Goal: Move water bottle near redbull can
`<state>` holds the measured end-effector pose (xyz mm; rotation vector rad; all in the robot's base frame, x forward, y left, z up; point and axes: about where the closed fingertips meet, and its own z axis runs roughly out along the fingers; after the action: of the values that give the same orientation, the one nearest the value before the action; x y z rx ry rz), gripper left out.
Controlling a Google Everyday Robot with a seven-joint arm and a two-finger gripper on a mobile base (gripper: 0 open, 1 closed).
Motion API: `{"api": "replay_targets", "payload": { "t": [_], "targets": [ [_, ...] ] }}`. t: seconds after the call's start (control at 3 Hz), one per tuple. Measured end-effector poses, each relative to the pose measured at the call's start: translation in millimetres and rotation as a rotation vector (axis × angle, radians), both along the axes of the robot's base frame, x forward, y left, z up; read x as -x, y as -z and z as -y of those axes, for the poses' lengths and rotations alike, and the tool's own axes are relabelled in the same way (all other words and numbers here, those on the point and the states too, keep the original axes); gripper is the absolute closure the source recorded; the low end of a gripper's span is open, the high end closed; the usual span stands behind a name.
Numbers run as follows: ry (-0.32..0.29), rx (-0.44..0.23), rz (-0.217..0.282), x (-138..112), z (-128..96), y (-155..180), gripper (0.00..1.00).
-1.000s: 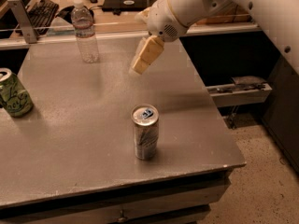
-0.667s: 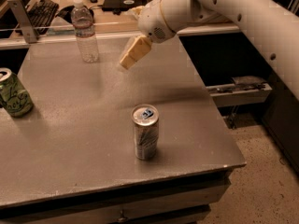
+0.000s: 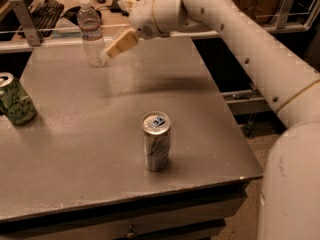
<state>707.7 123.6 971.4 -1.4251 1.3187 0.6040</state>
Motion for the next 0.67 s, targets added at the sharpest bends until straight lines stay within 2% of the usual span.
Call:
{"api": "replay_targets", "payload": {
  "t": [0.33, 0.67],
  "targets": [
    [-0.018, -0.037, -0.016, -25, -32, 2, 0.00],
    [-0.026, -0.033, -0.048, -41, -62, 9, 0.00]
  ]
}}
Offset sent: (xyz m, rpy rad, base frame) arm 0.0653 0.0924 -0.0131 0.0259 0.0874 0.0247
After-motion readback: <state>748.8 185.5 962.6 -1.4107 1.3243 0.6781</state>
